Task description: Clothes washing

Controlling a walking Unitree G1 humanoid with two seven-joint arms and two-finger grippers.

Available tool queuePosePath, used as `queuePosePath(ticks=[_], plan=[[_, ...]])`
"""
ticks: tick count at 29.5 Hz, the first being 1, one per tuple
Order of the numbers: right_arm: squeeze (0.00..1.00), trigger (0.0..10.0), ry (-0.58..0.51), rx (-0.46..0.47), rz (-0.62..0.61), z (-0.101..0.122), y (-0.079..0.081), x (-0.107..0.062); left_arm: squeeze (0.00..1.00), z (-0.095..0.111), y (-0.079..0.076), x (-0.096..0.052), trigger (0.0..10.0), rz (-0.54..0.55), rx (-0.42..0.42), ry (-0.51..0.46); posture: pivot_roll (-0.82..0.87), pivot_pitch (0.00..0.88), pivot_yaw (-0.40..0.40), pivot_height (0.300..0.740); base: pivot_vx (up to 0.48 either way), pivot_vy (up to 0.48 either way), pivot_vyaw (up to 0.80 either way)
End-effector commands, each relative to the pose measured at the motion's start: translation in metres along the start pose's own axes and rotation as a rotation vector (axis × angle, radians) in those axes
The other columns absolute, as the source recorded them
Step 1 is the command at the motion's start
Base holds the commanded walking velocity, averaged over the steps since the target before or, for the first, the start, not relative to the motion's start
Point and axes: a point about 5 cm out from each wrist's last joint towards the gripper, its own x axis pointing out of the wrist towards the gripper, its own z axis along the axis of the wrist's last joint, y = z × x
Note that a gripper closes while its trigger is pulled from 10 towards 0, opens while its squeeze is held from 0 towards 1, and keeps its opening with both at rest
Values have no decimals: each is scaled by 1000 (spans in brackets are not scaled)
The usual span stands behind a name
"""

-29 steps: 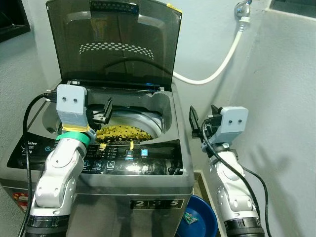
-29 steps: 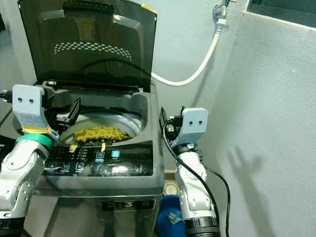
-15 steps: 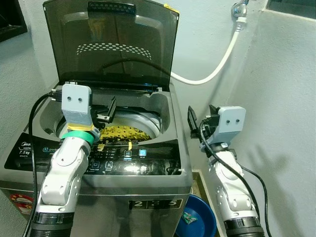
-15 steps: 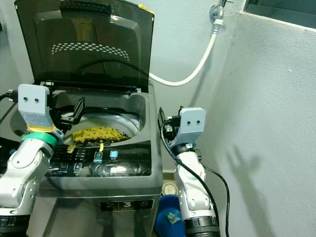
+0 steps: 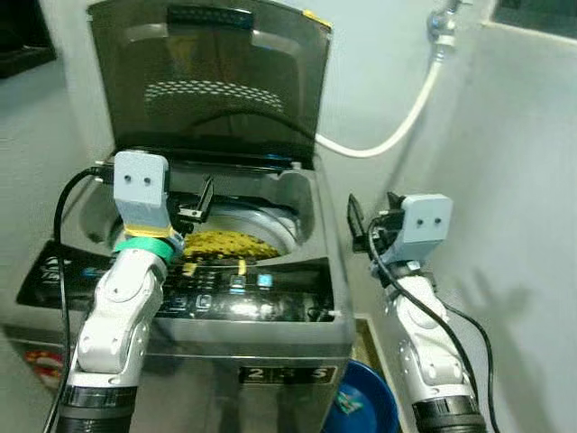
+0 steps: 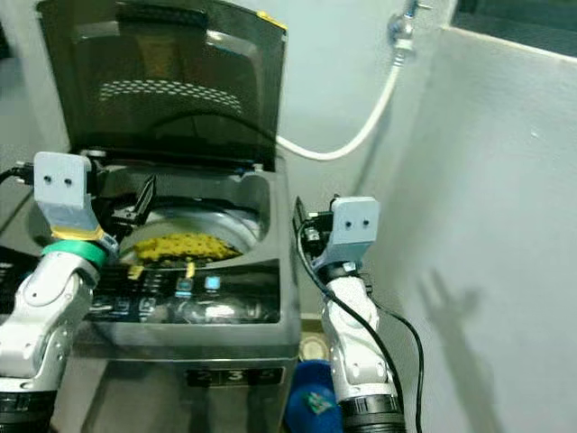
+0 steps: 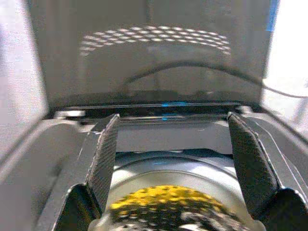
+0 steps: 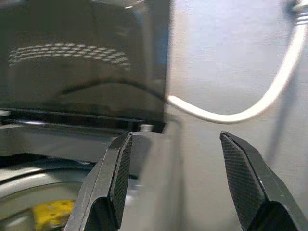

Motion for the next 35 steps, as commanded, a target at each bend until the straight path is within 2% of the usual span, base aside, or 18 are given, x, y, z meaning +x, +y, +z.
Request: queuePosePath(ticks=[1, 31, 35], plan=[[0, 10000, 14, -2, -10, -3, -1, 0, 0, -3, 1, 0, 10000, -3, 0, 10, -5, 18, 12, 740, 0, 0, 800], [0, 10000, 5, -7, -32, -4, -5, 2, 0, -3, -1, 7, 10000, -23, 2, 6, -11, 0, 31, 740, 0, 0, 798], [0, 10000, 4, 3, -18, -4, -1, 2, 0, -2, -1, 7, 10000, -27, 2, 4, -11, 0, 31, 740, 0, 0, 0]])
